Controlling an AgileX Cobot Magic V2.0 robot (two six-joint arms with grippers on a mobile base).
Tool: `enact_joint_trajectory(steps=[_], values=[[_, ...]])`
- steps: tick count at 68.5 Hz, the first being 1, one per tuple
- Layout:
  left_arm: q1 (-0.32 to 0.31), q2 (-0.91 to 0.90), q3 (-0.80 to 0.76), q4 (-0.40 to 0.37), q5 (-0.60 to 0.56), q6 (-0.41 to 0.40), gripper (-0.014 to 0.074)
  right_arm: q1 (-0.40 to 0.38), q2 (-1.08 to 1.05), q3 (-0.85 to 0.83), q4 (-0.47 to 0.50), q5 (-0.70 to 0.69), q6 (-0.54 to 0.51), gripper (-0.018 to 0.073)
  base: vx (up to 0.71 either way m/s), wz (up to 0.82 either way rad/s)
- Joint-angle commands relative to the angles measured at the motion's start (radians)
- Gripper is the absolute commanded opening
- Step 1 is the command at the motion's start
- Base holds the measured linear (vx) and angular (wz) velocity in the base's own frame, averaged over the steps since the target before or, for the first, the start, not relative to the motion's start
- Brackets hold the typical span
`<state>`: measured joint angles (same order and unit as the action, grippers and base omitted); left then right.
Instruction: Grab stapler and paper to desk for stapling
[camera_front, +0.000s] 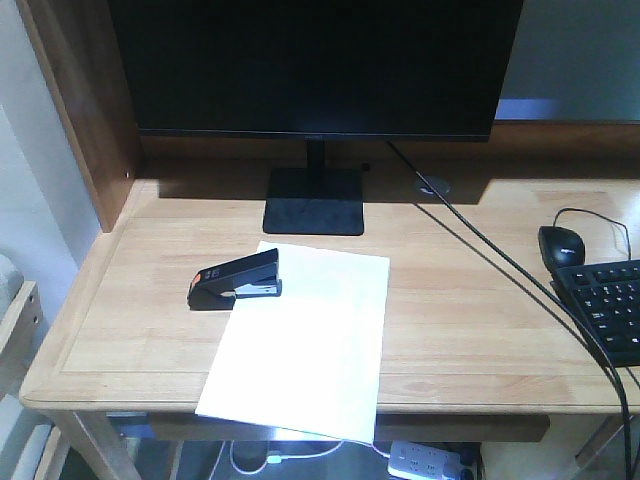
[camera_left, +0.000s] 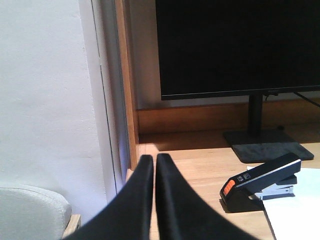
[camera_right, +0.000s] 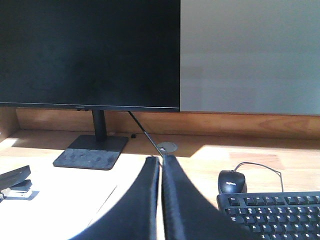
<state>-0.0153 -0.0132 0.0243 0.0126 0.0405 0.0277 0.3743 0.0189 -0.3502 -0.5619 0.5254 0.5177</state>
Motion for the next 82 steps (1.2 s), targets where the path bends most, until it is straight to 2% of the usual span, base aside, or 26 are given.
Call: enact_joint_trajectory(steps=[1, 82], values=[[0.003, -0.016, 0.013, 0.000, -0.076, -0.010, -0.0006, -0.006, 0.014, -0.025, -0.028, -0.066, 0.000, -0.0010, 0.00, 0.00], [0.016, -0.015, 0.011, -0.004, -0.047, -0.001, -0.0006, -0.006, 0.014, -0.025, -0.028, -0.066, 0.000, -0.0010, 0.00, 0.00]])
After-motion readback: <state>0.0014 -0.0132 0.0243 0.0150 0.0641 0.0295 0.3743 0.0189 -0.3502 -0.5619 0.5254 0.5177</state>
